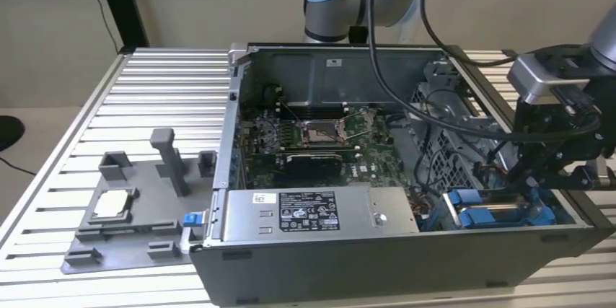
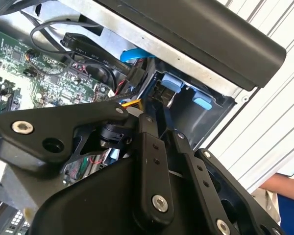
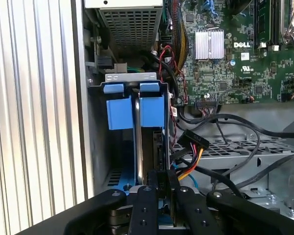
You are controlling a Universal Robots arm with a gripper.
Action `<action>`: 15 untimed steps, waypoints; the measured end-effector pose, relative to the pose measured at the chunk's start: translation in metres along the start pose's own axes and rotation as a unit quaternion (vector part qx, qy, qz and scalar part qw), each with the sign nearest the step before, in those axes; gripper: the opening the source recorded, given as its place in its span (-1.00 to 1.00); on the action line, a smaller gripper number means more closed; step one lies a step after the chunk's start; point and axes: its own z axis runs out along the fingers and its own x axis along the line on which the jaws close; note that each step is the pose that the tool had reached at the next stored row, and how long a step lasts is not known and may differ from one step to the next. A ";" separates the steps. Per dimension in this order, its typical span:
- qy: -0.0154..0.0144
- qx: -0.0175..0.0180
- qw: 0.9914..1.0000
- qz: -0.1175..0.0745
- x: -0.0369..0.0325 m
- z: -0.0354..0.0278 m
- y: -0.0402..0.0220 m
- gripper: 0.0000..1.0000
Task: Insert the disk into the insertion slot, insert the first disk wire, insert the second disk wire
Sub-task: 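Insert the first disk wire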
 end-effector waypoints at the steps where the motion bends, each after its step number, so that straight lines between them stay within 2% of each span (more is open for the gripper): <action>1: 0.000 0.000 1.000 0.000 -0.0003 0.0005 0.0002 -1.00; 15: 0.000 0.000 1.000 0.000 -0.0017 0.0037 0.0009 -1.00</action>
